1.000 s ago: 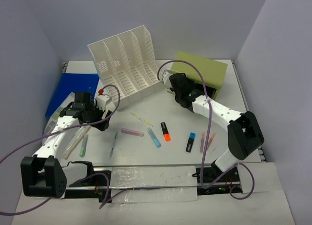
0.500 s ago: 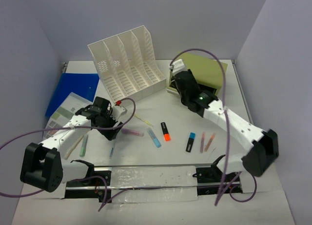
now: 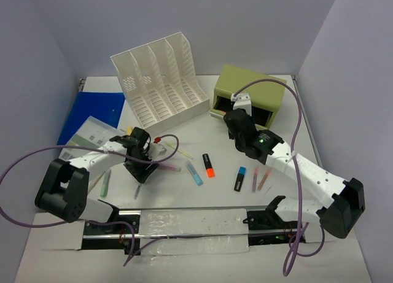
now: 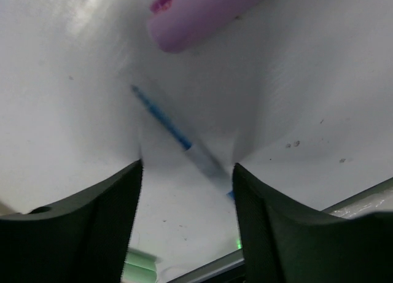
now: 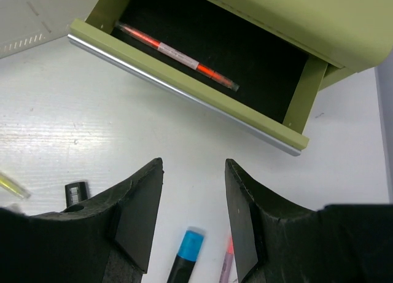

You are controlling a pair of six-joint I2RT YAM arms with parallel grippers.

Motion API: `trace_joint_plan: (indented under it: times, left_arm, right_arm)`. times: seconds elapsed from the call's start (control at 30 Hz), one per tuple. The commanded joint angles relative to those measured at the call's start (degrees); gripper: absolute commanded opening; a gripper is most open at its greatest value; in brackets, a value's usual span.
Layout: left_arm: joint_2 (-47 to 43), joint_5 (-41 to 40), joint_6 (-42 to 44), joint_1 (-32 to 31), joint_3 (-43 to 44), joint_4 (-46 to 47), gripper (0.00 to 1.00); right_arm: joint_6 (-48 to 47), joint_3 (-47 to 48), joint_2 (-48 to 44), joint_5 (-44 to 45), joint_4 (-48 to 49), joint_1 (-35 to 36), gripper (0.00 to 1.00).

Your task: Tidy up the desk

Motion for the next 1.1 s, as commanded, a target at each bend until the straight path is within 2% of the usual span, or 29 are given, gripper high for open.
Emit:
trace_joint_plan:
  times: [0.0,0.2,0.23,0.37,0.4,0.5,0.63,0.67,0.7,0.73,0.77,0.83,0.9,1.0,1.07]
  left_arm:
    - [2.96,-0.61,-0.59,-0.49,0.18,-0.30,0.58]
    - [6.34,-2.25,-0.33,-0.31,-1.01,1.96,0.31]
    - [6.51,-2.17,-0.33,-0.38,-1.05,1.99,0.30]
    - [6.11,-1.30,-0.15,-0.31,-1.99,2.10,0.03]
    - [5.89,-1.40,-0.41,-0.31,-2.02,2.21,0.00]
    - [3.85,-4.00,-2.05,-0.22,-1.09,3.15,0.00]
    - [-2.64,-6.92,-2.10,0.30,3.57,1.99,0.00]
    - [-6.31,-7.06,-2.08,0.38,4.98,1.17,0.00]
    - [-9.08,-6.78,-1.56,0.39,7.43,0.87,0.00]
    - [-11.44,-6.14,-1.47,0.39,7.82,0.77,0.00]
    - [-15.34,-4.40,-0.56,0.46,10.61,1.02,0.00]
    - [-21.15,-0.55,-0.66,0.48,14.63,2.15,0.00]
    - [-23.17,1.53,-1.55,0.48,16.79,2.78,0.00]
    - [-24.71,6.87,-4.82,0.48,23.61,1.45,0.00]
    - [-24.80,8.73,-7.64,0.48,26.48,1.43,0.00]
  right_arm:
    - [1.87,1.60,0.79,5.20,-1.30,1.27,0.52]
    - [1.96,1.12,1.19,6.39,-1.82,2.98,0.52]
    - [1.96,0.85,1.02,6.64,-1.74,3.17,0.52]
    - [1.96,0.27,0.31,6.96,-1.94,3.69,0.52]
    - [2.09,0.40,0.22,6.89,-2.05,3.80,0.52]
    - [2.37,0.79,-0.19,4.76,-1.95,4.15,0.52]
    - [1.61,0.32,-2.35,-5.27,1.77,4.61,0.53]
    - [1.01,-0.25,-3.62,-8.30,5.10,4.91,0.60]
    - [0.76,-1.84,-4.59,-13.40,7.74,5.11,0.74]
    - [1.02,-2.10,-5.38,-14.21,10.16,5.36,0.96]
    - [1.99,-3.79,-6.03,-13.96,14.01,6.63,1.00]
    - [0.94,-3.77,-5.32,-14.18,19.79,10.22,1.00]
    - [-0.68,-2.81,-3.31,-14.74,23.41,13.33,1.00]
    - [-3.55,-2.44,-0.31,-26.58,36.97,17.30,1.00]
    - [-3.52,-3.29,1.17,-34.27,41.72,17.86,1.00]
